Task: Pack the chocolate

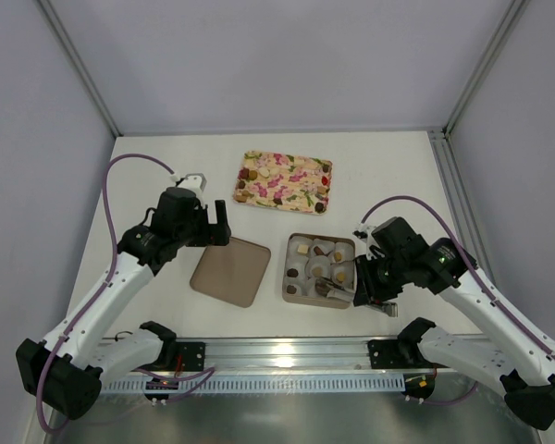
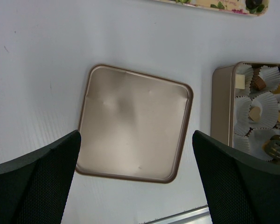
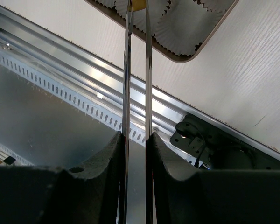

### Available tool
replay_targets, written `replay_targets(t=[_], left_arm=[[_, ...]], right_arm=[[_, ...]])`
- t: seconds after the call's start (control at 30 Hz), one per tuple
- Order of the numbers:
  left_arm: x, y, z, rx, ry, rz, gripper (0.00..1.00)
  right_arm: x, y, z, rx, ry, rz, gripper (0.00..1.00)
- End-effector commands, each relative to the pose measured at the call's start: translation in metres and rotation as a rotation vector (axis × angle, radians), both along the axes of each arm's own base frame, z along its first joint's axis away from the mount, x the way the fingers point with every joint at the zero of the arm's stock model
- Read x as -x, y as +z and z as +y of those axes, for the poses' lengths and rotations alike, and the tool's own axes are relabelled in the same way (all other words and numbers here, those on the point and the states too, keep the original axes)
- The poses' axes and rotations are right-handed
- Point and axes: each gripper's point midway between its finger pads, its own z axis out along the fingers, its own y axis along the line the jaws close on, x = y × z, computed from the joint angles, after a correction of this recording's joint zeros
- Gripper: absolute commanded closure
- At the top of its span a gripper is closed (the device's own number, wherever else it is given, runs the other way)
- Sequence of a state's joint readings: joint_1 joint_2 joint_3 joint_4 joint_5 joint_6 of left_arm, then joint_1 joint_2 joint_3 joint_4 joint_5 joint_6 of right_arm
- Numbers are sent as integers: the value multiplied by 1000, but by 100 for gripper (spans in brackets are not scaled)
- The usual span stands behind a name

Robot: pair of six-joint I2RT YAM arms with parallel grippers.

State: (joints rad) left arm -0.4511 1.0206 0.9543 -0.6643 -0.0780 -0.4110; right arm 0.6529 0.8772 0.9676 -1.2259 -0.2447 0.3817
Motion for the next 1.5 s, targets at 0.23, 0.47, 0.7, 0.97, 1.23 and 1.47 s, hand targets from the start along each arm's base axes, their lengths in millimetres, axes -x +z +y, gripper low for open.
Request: replay_targets(t=[0.23,0.47,0.7,0.97,1.23,1.47], left_arm=[[-5,18,0,19,6,-49,0],[-5,18,-1,20,4,-51,0],[-5,17,0,18,6,-48,0],[-4,17,0,16,8,-47,0],[-5,16,0,15,7,-43,0],[-5,18,0,16,5,-49,0]], right_arm=[[-7,8,5,-22,-1,-41,68],[-8,8,6,-22,1,-43,66],[-10,9,7,-25,1,-44,63],[-13,12,7,-26,-1,-60,63],[-29,35,12,-42,-22,-134,63],[-56,62,14,-26,-40,-223,63]])
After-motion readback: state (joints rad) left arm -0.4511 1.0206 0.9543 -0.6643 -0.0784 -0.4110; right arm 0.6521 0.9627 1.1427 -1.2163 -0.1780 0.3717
